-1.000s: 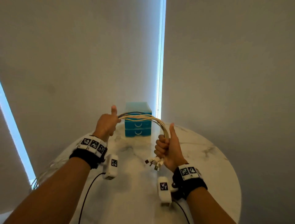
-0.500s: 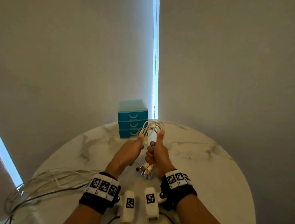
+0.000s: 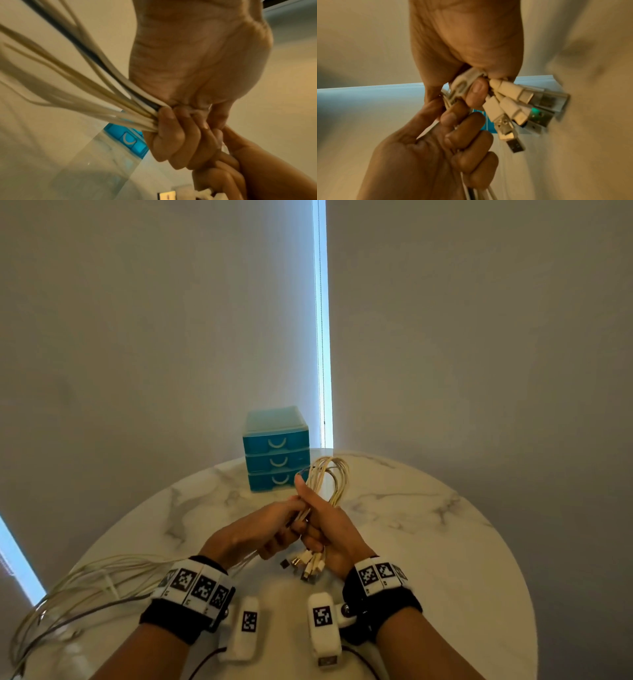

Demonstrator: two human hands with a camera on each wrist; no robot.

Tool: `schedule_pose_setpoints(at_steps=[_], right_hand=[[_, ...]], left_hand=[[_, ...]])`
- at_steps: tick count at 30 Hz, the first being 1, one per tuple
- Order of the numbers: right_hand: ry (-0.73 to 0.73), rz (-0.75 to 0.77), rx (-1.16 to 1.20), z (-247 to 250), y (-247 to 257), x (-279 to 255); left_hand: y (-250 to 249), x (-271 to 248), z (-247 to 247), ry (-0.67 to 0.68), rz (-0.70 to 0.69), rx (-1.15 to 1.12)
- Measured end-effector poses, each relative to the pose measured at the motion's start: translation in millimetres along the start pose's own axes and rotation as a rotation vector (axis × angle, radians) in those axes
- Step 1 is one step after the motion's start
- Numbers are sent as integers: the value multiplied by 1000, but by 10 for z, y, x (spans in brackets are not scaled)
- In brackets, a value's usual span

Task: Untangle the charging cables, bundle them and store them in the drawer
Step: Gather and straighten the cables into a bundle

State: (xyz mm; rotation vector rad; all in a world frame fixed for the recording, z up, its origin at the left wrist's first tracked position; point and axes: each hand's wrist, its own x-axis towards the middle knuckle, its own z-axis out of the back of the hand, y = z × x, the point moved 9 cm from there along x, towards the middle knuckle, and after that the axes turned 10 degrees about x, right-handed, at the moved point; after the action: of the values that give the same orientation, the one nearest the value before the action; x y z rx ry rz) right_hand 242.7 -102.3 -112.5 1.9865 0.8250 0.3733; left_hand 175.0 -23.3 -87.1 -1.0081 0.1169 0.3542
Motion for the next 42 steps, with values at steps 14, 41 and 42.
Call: schedule_pose_setpoints(at_steps=[14,41,42], right_hand=[[-163,221,-302,-56,131,-30],[-87,153,-491,-150,129,-109],[-105,165,-504,-135,144,-112]], left_hand=[[-897,35,601,-380,-278,688],[-1517,2,436,-270,-188,1167],[-1511,-66,452,-144,-153,1204]])
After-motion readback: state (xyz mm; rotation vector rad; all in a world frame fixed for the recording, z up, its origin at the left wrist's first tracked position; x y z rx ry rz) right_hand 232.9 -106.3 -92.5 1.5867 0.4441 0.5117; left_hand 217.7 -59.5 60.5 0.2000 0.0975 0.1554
